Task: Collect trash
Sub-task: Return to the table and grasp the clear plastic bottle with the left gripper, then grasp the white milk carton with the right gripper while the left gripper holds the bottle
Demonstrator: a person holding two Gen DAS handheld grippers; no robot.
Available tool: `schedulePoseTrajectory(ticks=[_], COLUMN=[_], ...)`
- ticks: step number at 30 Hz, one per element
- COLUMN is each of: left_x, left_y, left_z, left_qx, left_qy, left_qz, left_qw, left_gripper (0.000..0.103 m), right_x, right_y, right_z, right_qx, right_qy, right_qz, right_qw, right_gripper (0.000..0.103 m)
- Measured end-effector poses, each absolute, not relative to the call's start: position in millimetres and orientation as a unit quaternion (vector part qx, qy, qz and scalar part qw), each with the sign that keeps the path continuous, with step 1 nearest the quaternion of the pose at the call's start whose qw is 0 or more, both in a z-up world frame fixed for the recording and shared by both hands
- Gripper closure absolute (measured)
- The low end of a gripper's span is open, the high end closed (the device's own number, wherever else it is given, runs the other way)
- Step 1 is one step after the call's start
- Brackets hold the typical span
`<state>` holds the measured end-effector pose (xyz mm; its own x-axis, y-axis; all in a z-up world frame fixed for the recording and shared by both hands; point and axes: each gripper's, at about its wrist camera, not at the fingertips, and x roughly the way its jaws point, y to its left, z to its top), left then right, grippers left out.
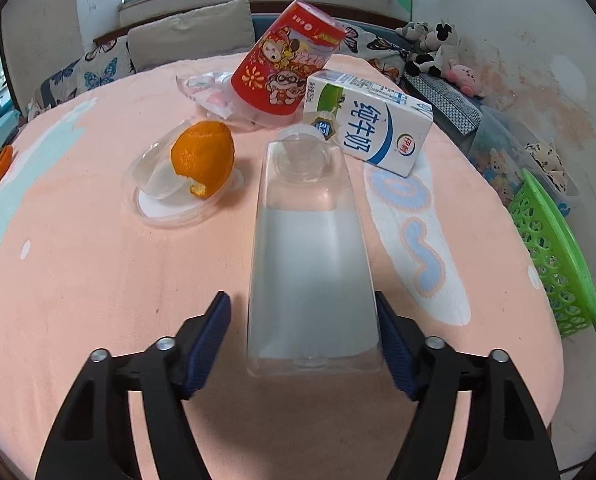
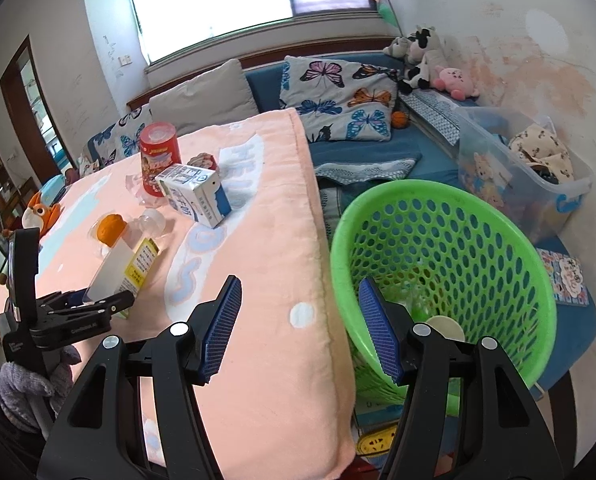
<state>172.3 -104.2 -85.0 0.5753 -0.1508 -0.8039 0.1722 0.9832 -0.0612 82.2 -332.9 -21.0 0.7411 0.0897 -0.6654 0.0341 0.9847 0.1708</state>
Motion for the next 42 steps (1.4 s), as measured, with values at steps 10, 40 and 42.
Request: schedulePoseTrajectory(ticks=[10, 40, 42], left_x=[170.0, 161.6, 162.1], left_y=[-90.6, -20.5, -19.9], left_z=[-70.0, 13.0, 15.4], left_qx=[0.013, 0.037, 0.039], left_qy=[0.45, 0.436, 0.433], left_qz=[-0.1, -0.164, -0.166], left_qw=[0.887, 0.884, 0.885], left_gripper=[0.05, 0.051, 0.051], right_x=[107.7, 266.5, 270.0], right_y=[-309.0, -223.4, -222.8], right_z=[-19.2, -58.4, -59.0], right_qx=[0.068, -0.013, -0.015], right_qy=[0.364, 0.389, 0.388], right_qz=[0.05, 0.169, 0.172], right_qw=[0.928, 0.905, 0.905], right_gripper=[0.041, 0.04, 0.04])
